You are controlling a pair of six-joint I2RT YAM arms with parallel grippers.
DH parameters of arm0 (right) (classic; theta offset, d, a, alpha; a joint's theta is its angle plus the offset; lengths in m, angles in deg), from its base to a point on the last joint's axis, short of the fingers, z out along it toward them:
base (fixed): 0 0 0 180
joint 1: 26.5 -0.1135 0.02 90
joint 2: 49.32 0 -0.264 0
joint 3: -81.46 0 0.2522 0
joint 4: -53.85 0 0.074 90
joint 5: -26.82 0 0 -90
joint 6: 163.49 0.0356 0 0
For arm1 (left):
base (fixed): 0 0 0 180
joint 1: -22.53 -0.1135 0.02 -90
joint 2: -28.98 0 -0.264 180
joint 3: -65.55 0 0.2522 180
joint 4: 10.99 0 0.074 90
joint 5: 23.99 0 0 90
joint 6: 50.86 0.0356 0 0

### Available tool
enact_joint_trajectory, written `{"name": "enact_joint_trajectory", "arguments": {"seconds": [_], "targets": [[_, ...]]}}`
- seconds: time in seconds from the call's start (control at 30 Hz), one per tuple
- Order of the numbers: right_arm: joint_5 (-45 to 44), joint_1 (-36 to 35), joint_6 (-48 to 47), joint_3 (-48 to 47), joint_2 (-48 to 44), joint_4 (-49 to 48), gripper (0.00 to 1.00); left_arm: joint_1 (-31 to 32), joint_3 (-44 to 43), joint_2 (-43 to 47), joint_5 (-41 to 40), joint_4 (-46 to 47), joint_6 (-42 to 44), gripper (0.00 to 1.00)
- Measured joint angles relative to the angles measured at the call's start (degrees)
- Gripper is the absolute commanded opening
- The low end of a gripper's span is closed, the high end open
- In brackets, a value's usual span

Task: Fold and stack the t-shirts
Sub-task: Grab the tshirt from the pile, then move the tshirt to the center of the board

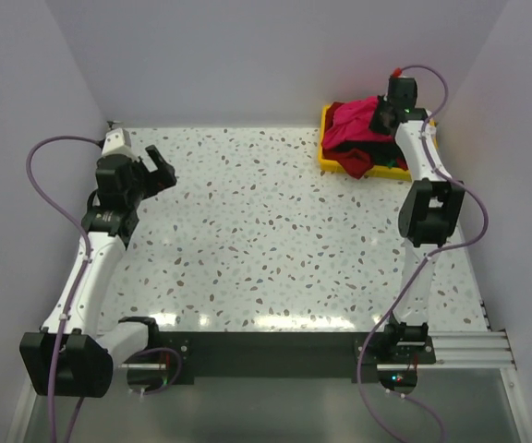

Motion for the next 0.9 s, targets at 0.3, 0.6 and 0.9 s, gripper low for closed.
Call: {"name": "enact_joint_trajectory", "arguments": {"seconds": [0.3,0.6,0.9], "targets": [[-1.86,-2.03,-0.44,0.0,-12.44,0.92,0.0,-0.02,-2.05,-1.44,1.53,-0.02,-0.07,1.0],[-3.85,-9.46,-5.64,-11.08,-29.14,6.01,0.0,-0.02,-2.21,-1.01,2.64,-0.17,-0.7,1.0],[7.87,-19.78,-5.01,-13.29,-37.9,6.54,0.0,-0.02,-1.92,1.53,3.85,-0.85,-1.09,1.0]]}}
